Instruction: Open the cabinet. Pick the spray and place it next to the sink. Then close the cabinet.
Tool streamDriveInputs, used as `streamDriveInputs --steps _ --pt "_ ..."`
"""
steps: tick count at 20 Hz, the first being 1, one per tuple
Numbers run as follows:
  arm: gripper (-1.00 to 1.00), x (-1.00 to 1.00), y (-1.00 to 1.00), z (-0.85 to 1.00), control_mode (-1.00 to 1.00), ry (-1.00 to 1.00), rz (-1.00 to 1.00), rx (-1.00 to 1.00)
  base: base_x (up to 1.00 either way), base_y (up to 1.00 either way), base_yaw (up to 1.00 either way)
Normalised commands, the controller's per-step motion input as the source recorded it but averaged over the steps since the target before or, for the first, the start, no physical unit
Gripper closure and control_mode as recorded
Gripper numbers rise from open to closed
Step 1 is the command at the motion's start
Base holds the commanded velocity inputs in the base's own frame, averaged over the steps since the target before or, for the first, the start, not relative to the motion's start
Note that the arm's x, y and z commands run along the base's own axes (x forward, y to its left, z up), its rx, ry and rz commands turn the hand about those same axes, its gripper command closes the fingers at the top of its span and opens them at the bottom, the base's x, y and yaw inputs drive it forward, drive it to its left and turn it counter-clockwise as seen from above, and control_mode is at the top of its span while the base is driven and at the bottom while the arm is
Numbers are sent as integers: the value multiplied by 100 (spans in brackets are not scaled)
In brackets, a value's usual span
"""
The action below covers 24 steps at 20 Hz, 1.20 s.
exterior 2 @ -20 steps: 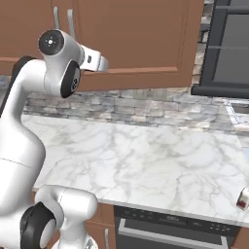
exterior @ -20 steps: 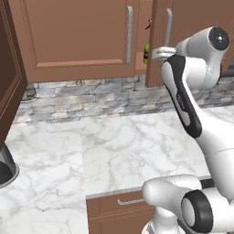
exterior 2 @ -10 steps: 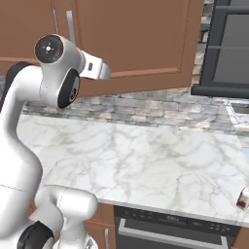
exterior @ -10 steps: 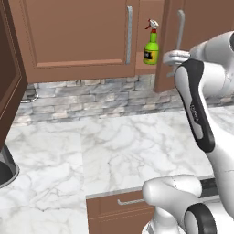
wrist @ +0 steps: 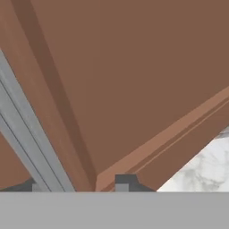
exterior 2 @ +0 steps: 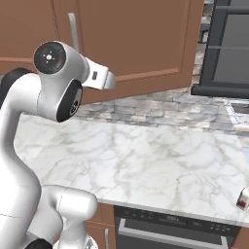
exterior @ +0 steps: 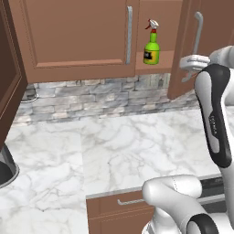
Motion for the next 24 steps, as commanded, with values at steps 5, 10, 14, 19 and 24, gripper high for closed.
streamDriveInputs --steps 5,10,14,19,24 --pt "100 -34 -69 0 -100 0 -1 0 0 0 0" --pt "-100 0 -6 0 -100 0 -2 3 0 0 0" --pt "-100 0 0 0 -100 0 0 0 0 0 0" --pt "-100 -24 3 0 -100 -2 0 0 0 0 0" --pt "-100 -49 15 0 -100 -5 2 0 0 0 0"
